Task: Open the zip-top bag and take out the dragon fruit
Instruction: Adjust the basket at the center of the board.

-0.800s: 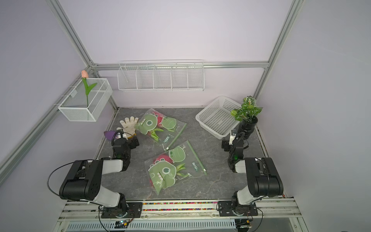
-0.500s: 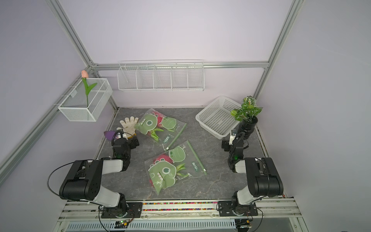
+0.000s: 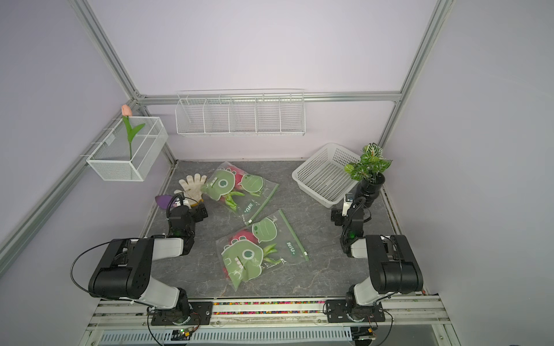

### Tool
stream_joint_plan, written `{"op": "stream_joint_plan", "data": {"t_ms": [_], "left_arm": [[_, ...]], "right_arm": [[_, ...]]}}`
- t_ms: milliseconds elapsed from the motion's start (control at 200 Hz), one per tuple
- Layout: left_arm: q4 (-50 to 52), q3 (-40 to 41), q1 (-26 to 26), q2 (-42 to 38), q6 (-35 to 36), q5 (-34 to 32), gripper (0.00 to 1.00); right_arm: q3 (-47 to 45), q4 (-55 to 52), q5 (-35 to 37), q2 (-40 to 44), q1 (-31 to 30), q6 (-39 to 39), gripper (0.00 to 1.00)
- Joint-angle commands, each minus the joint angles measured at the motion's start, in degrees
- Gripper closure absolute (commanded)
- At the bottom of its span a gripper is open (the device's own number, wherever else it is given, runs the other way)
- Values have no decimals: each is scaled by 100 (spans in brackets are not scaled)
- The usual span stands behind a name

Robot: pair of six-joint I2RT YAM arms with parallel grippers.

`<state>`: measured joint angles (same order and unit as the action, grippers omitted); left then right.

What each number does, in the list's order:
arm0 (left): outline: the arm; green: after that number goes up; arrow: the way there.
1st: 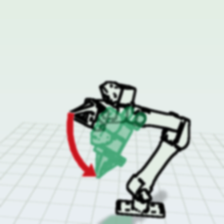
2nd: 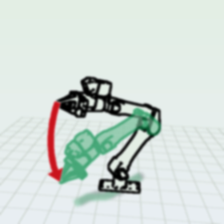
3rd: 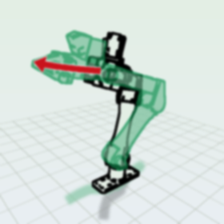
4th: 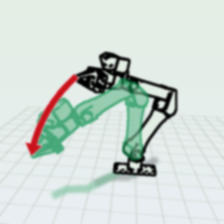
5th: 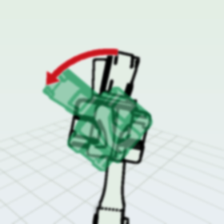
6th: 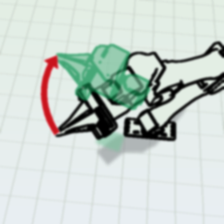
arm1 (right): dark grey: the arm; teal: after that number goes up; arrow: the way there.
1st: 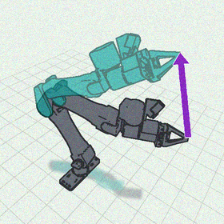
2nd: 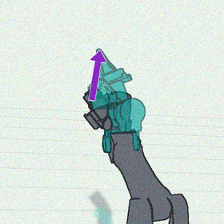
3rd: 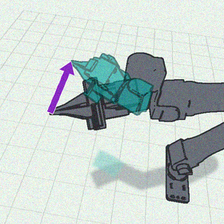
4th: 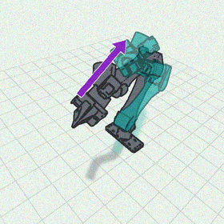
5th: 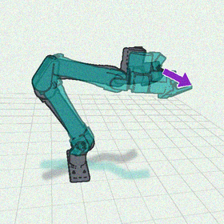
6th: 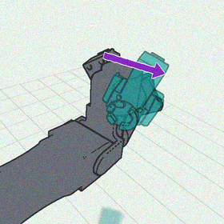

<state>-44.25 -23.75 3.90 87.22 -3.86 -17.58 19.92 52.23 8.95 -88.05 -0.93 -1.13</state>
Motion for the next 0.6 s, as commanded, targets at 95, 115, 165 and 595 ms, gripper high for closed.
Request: {"op": "stream_joint_plan", "data": {"t_ms": [95,115,165,595], "left_arm": [[373,71,5,-855,123,17,1],[582,24,5,-1006,116,22,1],[1053,-108,5,-1362,65,-68,1],[4459,-875,5,-3451,-2766,-1283,1]], "right_arm": [[-185,-118,280,751,12,41,11],[-137,-329,344,885,10,74,11],[55,-1000,519,1265,10,161,11],[1213,-4703,-339,3116,51,3053,11]]}}
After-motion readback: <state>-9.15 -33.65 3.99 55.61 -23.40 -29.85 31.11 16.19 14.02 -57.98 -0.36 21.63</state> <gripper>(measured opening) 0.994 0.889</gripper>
